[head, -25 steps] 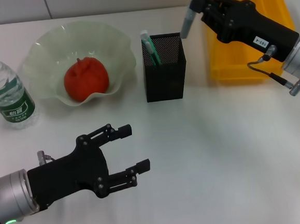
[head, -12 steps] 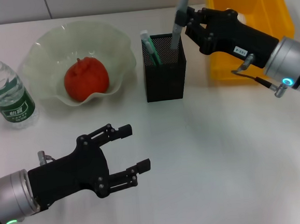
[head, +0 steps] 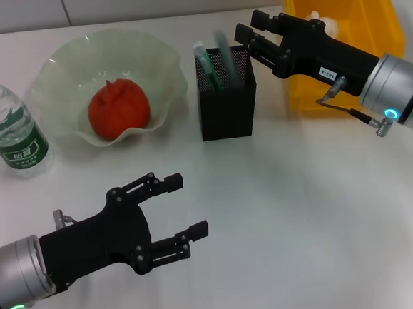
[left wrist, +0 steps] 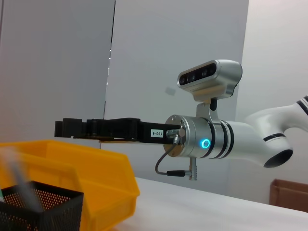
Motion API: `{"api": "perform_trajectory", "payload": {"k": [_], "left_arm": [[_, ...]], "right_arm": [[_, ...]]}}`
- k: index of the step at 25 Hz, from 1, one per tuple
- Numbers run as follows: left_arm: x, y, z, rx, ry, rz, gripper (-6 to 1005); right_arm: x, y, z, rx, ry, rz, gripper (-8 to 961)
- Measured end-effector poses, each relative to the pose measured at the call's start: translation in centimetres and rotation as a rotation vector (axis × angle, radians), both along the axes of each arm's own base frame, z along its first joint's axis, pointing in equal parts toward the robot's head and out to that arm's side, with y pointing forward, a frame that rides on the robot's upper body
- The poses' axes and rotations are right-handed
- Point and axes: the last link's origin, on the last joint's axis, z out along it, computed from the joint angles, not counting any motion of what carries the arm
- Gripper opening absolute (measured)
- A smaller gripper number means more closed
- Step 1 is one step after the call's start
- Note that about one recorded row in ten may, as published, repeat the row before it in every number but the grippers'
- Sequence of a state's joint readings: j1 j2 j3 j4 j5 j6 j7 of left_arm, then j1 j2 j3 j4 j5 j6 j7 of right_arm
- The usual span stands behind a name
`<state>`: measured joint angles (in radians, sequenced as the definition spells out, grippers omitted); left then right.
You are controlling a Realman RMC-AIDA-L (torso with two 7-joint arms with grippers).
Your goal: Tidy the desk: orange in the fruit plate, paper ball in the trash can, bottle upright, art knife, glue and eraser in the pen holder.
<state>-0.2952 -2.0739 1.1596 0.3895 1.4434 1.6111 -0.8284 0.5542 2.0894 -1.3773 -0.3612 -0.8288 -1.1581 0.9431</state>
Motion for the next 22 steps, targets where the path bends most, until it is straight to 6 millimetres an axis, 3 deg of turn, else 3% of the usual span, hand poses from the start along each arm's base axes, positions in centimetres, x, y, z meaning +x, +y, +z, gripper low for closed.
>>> {"api": "perform_trajectory", "payload": {"k": [4, 14, 18, 22], "left_arm": [[0.1, 0.0, 0.1, -0.001, -0.006, -0.006, 802], [1.1, 0.1, 0.3, -0.015, -0.043, -0.053, 802], [1.3, 0.2, 0.4, -0.014, -0.053, -0.062, 802], [1.5, 0.2, 0.7, -0.010, -0.071, -0.069, 802]], "right_arm": [[0.1, -0.1, 0.0, -0.001, 0.006, -0.004, 365], [0.1, -1.1, -0.8, -0.046, 0.005, 0.017, 524], [0.4, -2.8, -0.6, -0.059, 0.046, 0.059, 696], [2.0, -5.4, 0.9, -0.020, 0.104, 0.097, 712]]}}
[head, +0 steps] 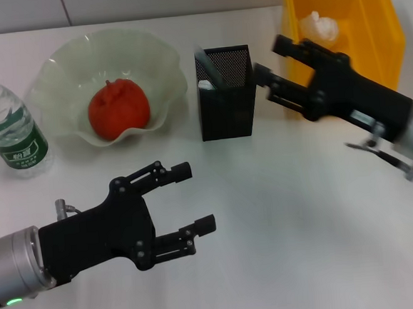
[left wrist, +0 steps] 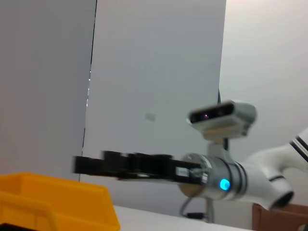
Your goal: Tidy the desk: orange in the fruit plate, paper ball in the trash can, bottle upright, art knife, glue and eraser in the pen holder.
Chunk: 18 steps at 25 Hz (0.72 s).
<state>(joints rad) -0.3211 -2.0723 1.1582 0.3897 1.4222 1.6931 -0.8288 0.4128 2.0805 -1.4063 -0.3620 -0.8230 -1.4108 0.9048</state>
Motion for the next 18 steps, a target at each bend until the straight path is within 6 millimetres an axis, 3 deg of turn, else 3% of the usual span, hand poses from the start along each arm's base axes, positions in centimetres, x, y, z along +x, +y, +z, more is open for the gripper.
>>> {"api": "perform_trajectory", "payload": {"k": [5, 10, 18], "left_arm": [[0.1, 0.0, 0.1, -0.005, -0.009, 0.001, 802], [-0.1, -0.1, 0.1, -0.009, -0.003, 0.005, 802], [-0.4, -0.2, 0.5, -0.012, 0.000, 0.011, 802]], "right_arm": [[2.0, -3.3, 1.1, -0.020, 0.017, 0.027, 733], [2.6, -6.3, -0.1, -0.146, -0.051, 0.127, 741], [2.7, -7.8, -1.7, -0.244, -0.110, 0.174, 742]]}}
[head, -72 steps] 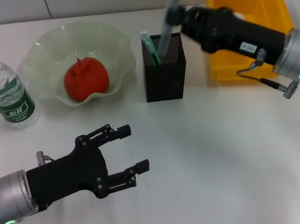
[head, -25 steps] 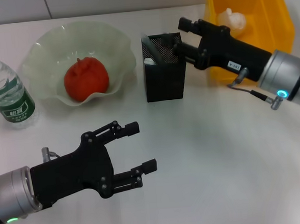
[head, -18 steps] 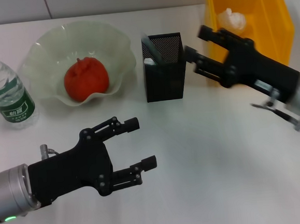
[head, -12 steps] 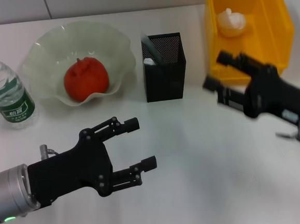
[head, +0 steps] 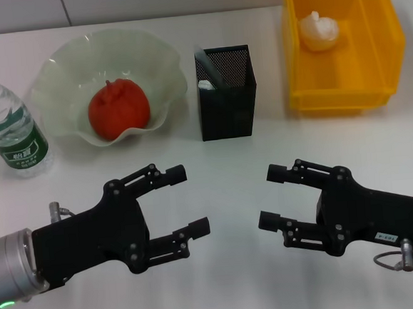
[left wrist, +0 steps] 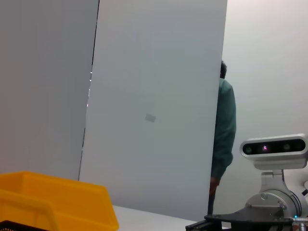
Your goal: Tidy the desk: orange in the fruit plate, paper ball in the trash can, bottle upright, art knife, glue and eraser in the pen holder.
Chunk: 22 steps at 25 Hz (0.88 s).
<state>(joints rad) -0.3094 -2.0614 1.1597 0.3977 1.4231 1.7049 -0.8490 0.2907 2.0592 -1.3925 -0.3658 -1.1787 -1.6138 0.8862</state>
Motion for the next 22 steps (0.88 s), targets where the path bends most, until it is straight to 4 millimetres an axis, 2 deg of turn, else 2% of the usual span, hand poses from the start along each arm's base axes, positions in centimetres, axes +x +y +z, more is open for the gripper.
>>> {"api": "perform_trajectory", "payload": {"k": [15, 22], "left_arm": [[-2.7, -2.3, 1.3, 0.002, 0.020, 0.078, 802], [-2.9, -2.6, 1.4, -0.002, 0.019, 0.085, 802]], "right_arm": [[-0.8, 0.6, -1.2, 0.004, -0.026, 0.027, 741], [-1.0, 0.6, -1.4, 0.000, -0.025, 0.030, 741]]}}
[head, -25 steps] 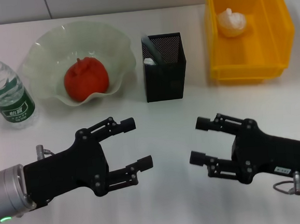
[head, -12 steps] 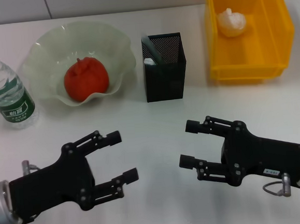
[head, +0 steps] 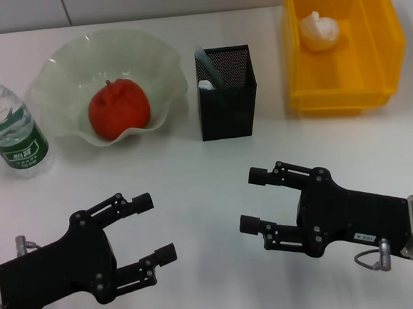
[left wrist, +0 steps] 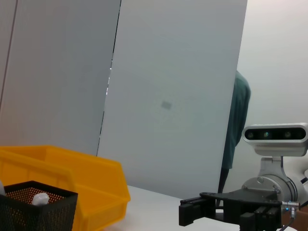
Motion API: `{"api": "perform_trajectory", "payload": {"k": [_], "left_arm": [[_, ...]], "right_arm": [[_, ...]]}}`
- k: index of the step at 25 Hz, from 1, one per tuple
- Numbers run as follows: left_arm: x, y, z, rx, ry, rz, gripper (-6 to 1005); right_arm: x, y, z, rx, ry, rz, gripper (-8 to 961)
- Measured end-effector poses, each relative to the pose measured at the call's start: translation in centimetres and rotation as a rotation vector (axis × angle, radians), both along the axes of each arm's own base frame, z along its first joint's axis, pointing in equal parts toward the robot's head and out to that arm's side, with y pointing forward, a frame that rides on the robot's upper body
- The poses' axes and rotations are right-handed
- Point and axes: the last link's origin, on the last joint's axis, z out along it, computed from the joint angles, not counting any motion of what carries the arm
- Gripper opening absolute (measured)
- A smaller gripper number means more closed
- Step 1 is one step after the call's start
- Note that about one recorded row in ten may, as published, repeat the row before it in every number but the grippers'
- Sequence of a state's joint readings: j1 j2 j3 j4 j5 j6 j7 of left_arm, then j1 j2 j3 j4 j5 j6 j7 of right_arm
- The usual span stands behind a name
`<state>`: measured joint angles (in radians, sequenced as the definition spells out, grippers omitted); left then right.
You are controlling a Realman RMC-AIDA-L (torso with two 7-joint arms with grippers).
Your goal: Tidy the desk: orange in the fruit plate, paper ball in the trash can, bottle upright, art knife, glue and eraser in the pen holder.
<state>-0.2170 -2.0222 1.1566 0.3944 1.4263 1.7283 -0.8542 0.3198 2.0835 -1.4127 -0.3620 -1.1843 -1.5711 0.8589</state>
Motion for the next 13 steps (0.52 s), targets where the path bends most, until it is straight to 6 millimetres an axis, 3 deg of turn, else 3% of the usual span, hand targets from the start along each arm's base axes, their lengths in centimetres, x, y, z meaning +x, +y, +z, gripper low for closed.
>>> {"api": "perform_trajectory", "payload": {"k": [13], "left_arm": [[0.36, 0.32, -0.11, 0.001, -0.003, -0.014, 802]], "right_arm": [[0.10, 0.02, -0.24, 0.001, -0.007, -0.013, 742]]}}
